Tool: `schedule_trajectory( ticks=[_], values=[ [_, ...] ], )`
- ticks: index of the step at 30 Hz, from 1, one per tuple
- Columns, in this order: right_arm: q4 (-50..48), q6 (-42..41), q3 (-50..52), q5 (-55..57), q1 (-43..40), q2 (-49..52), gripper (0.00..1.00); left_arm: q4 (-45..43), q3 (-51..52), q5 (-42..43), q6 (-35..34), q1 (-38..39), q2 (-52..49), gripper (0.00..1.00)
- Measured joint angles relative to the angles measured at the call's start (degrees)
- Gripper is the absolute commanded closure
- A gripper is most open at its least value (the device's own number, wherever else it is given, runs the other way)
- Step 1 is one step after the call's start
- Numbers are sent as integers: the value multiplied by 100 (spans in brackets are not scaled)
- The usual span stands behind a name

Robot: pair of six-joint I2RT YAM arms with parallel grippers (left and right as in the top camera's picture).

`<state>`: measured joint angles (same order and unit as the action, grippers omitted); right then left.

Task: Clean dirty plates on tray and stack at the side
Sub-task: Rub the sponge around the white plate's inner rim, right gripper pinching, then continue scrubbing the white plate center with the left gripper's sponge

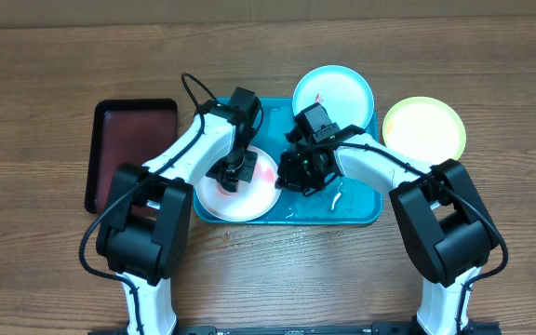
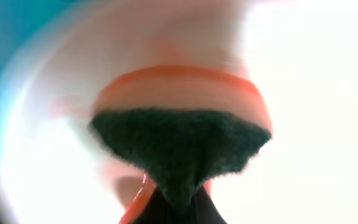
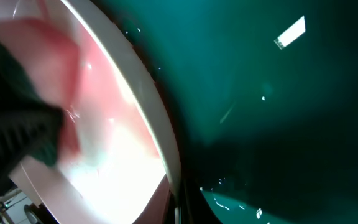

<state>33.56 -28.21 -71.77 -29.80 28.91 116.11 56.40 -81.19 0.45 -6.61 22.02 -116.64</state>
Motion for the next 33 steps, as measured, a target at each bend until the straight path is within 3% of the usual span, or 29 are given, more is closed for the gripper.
schedule_trajectory(
  ticks=[5,11,14,18,25,33],
  values=[
    [13,4,0,20,-2,0,96,-162,9,1600,968,11,0,96],
    [11,20,0,26,-9,0,96,-785,33,2157,1172,50,-7,96],
    [-2,15,0,52,-11,0,96,-1117,37,1823,881,50,-7,96],
    [-44,17,0,50,-7,0,96,-1252,37,680,0,79,-7,96],
    [-55,20,0,20,0,0,96,-710,9,-1189,-1176,114,-7,96],
    [-35,42,0,-24,2,0,96,271,9,-1613,-1399,109,-7,96]
  ],
)
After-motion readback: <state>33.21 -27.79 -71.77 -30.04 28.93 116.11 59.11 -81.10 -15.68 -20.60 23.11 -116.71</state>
